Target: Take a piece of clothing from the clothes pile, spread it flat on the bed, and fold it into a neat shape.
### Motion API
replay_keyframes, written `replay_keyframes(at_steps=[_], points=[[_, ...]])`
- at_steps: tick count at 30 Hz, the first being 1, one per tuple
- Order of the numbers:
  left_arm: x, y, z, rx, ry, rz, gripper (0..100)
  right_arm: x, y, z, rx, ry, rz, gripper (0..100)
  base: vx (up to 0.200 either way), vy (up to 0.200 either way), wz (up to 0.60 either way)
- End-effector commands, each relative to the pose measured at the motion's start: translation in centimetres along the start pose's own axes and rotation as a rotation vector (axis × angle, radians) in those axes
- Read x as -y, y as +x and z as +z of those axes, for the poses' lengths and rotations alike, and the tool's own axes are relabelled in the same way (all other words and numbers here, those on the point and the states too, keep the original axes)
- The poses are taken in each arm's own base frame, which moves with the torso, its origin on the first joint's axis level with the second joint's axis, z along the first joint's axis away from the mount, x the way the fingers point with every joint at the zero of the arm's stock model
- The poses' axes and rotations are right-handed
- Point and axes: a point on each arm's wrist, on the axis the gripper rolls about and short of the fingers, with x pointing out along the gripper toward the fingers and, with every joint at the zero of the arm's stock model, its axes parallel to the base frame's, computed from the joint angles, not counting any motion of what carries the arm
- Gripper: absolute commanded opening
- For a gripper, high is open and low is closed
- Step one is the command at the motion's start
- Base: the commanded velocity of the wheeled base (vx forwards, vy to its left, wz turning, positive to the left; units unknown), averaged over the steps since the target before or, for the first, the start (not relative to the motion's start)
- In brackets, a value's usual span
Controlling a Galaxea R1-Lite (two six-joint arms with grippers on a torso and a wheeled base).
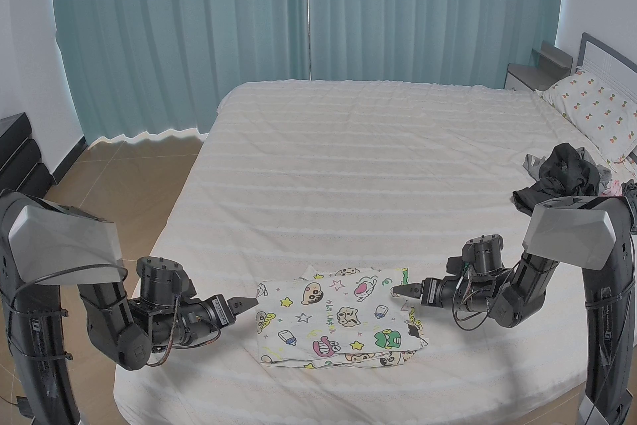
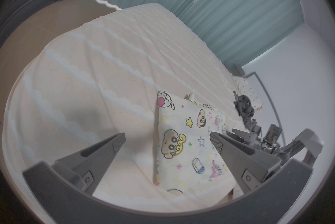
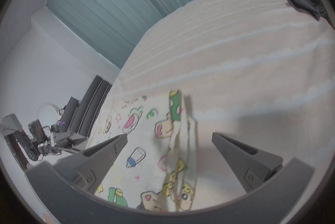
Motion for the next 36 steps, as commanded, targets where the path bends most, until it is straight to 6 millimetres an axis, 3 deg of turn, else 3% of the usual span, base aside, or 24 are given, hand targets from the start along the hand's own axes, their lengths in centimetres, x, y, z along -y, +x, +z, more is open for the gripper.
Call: replay_keyframes(at_steps=[1, 10, 30, 31, 32, 33, 36], points=[[0.0, 2.6, -1.0, -0.023, 0.049, 0.020, 100, -1.0, 0.8, -2.0, -0.062, -0.016, 0.013, 100, 0.000, 0.000, 0.00], [0.7, 4.3, -1.4, -0.055, 0.165, 0.039, 100, -1.6, 1.3, -2.3, -0.064, -0.034, 0.000, 100, 0.000, 0.000, 0.00], [4.6, 6.7, -2.4, -0.122, 0.240, 0.032, 100, -2.0, 2.2, -1.9, -0.061, -0.052, -0.041, 100, 0.000, 0.000, 0.00], [4.8, 6.8, -2.4, -0.122, 0.242, 0.030, 100, -2.0, 2.2, -1.9, -0.063, -0.052, -0.040, 0, 0.000, 0.000, 0.00], [4.9, 6.8, -2.4, -0.125, 0.244, 0.031, 100, -2.0, 2.2, -1.9, -0.065, -0.051, -0.036, 0, 0.000, 0.000, 0.00], [4.9, 6.9, -2.4, -0.129, 0.244, 0.036, 0, -2.0, 2.2, -1.9, -0.066, -0.051, -0.031, 0, 0.000, 0.000, 0.00], [5.1, 7.0, -2.4, -0.131, 0.244, 0.047, 0, -2.0, 2.2, -1.8, -0.069, -0.051, -0.021, 0, 0.000, 0.000, 0.00]])
